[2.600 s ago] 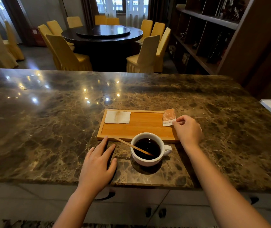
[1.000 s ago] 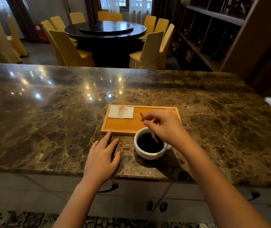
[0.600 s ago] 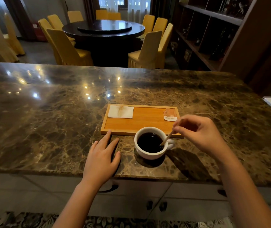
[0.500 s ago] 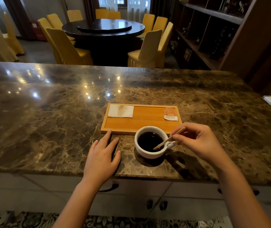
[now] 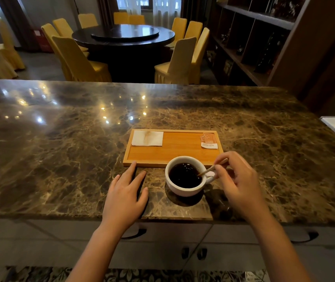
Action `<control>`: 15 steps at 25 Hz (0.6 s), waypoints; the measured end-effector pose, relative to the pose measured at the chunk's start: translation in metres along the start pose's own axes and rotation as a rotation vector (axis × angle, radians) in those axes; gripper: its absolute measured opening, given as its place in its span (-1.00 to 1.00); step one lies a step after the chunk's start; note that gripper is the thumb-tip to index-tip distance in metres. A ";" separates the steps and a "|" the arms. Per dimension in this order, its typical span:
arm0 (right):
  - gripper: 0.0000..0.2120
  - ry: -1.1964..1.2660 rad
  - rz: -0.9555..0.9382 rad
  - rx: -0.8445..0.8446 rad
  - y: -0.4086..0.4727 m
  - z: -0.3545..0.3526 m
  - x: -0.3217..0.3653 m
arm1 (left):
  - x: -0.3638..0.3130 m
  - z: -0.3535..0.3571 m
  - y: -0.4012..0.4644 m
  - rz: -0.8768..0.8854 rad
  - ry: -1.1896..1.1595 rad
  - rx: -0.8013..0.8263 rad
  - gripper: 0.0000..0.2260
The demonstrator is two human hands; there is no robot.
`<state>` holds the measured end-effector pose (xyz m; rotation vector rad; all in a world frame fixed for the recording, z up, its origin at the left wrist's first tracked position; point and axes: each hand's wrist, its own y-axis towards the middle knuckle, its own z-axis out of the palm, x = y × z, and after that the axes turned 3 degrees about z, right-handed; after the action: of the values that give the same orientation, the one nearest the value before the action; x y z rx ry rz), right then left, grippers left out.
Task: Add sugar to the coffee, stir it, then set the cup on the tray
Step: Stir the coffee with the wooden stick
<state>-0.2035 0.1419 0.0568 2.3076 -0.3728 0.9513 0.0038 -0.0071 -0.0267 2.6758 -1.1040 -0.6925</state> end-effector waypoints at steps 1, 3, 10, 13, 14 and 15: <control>-0.87 -0.003 0.000 0.019 -0.001 -0.001 0.002 | 0.000 0.000 0.000 0.000 0.000 -0.001 -0.62; -0.87 0.050 0.038 0.042 -0.003 0.000 0.005 | 0.000 0.000 0.001 0.001 0.001 -0.002 -0.62; -0.87 0.397 0.213 -0.131 -0.008 0.022 0.002 | 0.001 0.000 0.000 0.008 0.001 0.009 -0.61; -0.88 0.194 0.114 -0.200 -0.010 0.023 0.000 | 0.001 0.000 0.000 0.012 0.002 0.011 -0.61; -0.89 0.119 0.072 -0.198 -0.010 0.021 0.000 | 0.001 0.000 0.000 0.011 0.001 0.010 -0.61; -0.91 0.055 0.034 -0.187 -0.011 0.020 0.000 | 0.001 0.000 0.000 0.012 -0.001 0.009 -0.61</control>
<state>-0.1879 0.1379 0.0411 2.1077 -0.4594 0.9524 0.0049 -0.0080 -0.0268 2.6743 -1.1242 -0.6881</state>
